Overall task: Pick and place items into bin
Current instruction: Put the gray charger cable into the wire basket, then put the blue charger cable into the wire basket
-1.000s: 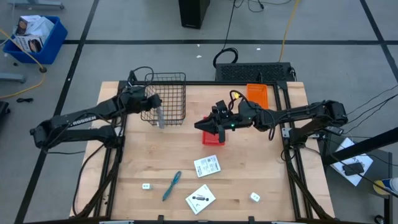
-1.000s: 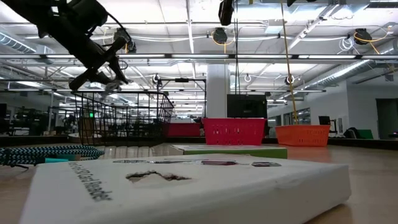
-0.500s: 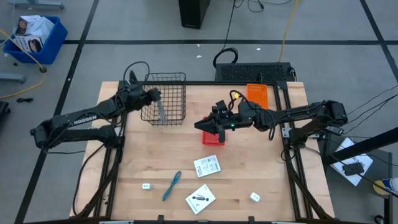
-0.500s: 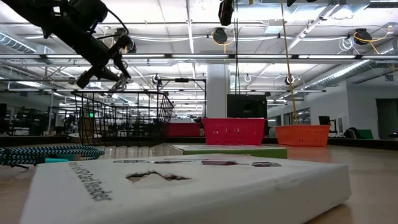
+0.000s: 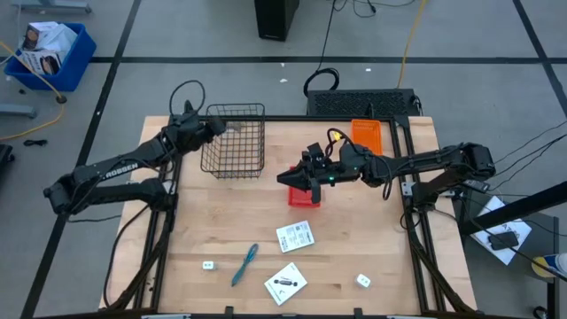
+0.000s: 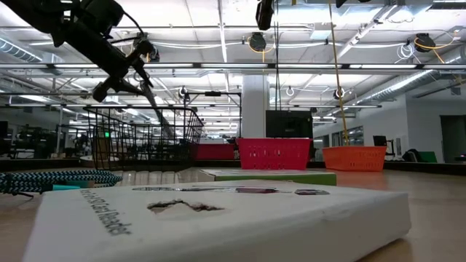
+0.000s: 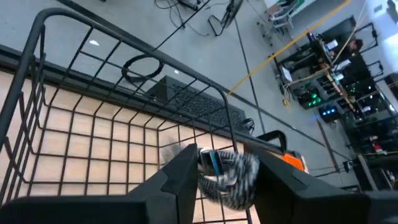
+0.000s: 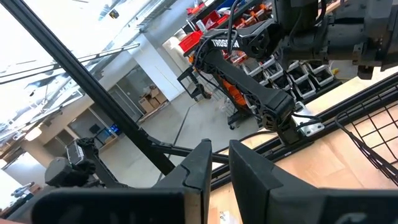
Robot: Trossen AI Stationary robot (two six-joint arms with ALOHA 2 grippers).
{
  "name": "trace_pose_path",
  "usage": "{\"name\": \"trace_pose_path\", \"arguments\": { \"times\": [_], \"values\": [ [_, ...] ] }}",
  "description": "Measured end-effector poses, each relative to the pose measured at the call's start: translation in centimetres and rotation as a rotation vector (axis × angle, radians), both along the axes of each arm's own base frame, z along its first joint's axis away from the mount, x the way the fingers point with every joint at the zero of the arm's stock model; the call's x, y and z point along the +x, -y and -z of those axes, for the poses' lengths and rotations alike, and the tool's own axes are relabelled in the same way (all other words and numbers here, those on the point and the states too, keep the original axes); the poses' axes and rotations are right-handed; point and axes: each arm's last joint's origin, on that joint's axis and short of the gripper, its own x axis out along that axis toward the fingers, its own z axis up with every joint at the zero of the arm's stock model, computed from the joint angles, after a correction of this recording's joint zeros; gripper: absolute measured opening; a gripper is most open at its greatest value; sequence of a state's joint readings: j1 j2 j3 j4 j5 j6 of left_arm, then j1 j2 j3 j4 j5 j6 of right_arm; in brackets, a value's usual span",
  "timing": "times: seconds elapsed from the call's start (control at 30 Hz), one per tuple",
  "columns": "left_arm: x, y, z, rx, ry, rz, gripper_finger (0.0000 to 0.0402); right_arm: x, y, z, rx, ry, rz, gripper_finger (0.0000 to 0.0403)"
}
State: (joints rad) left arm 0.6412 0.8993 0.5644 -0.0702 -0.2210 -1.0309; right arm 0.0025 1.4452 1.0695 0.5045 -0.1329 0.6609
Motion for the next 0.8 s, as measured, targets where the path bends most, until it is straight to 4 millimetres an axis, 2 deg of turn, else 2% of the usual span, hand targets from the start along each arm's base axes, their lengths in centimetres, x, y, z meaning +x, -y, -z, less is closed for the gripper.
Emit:
{"name": "trace_pose_path", "arguments": {
  "times": [0.17, 0.33, 0.5, 0.8],
  "values": [
    [-0.1, 0.0, 0.2, -0.042, 0.007, 0.046, 0.016, 0.0, 0.0, 0.0, 0.0, -0.001, -0.002, 0.0051],
    [0.1, 0.2, 0.2, -0.075, 0.037, 0.119, 0.0203, -0.1, 0.0, 0.7, 0.0, -0.023, -0.002, 0.0051],
    [1.0, 0.8, -0.9, -0.095, 0.192, 0.325, 0.023, -0.2, -0.9, 1.5, -0.049, -0.055, -0.099, 0.0051],
    [3.2, 4.0, -3.9, -0.023, 0.485, 0.661, 0.0232, -0.6, -3.9, 2.7, -0.271, -0.113, -0.251, 0.0053]
  ]
}}
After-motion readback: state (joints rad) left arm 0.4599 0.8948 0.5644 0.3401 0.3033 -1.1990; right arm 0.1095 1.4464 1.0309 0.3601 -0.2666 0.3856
